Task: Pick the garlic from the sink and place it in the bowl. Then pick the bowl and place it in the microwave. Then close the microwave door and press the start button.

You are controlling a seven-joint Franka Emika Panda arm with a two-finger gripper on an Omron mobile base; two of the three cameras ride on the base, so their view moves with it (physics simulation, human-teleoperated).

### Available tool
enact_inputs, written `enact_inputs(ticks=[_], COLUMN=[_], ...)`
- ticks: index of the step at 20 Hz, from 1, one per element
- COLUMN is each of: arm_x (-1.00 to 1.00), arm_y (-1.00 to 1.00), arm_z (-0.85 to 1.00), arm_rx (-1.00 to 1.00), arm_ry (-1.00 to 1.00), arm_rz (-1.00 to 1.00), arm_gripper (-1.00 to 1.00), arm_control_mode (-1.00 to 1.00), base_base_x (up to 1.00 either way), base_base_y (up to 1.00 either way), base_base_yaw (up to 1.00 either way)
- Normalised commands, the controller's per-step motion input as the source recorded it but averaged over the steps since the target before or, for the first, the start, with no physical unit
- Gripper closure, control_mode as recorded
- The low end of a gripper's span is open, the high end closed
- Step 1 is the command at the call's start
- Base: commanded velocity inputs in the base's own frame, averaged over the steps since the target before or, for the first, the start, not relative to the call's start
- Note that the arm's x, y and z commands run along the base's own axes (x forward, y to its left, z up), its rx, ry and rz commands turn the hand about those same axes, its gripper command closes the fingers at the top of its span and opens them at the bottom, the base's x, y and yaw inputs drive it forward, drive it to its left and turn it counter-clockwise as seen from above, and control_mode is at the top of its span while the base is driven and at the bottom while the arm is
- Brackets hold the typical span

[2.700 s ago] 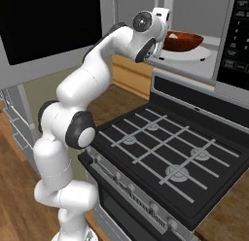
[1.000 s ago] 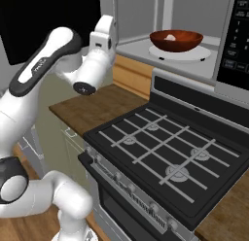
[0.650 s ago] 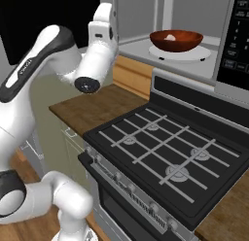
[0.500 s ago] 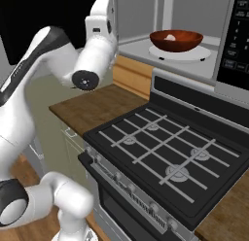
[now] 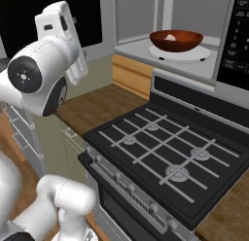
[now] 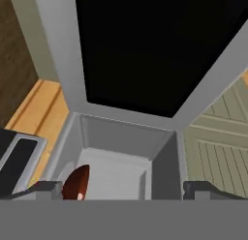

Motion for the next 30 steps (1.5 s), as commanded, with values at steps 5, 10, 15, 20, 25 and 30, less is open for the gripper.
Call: enact_inputs(ticks=[5, 10, 15, 20, 25, 30], arm_x=[-0.91, -0.83, -0.53, -0.41, -0.05, 0.07], arm_y=[0.86, 0.62, 0.50, 0.50, 0.75, 0.89], arm_z=[-0.30, -0.44, -0.40, -0.37, -0.43, -0.44], arm_rx=[0.00, 0.00, 0.00, 0.02, 0.04, 0.01], arm_ry=[0.09, 0.00, 0.00, -0.02, 0.00, -0.01], arm_rz=[0.00, 0.00, 0.00, 0.00, 0.00, -0.02], arm_gripper=[-1.00, -1.00, -1.00, -1.00, -1.00, -1.00], arm_control_mode=[-1.00, -1.00, -1.00, -1.00, -1.00, -1.00], base_base_x=[0.00, 0.00, 0.00, 0.00, 0.00, 0.00], base_base_y=[0.00, 0.00, 0.00, 0.00, 0.00, 0.00], base_base_yaw=[0.00, 0.00, 0.00, 0.00, 0.00, 0.00])
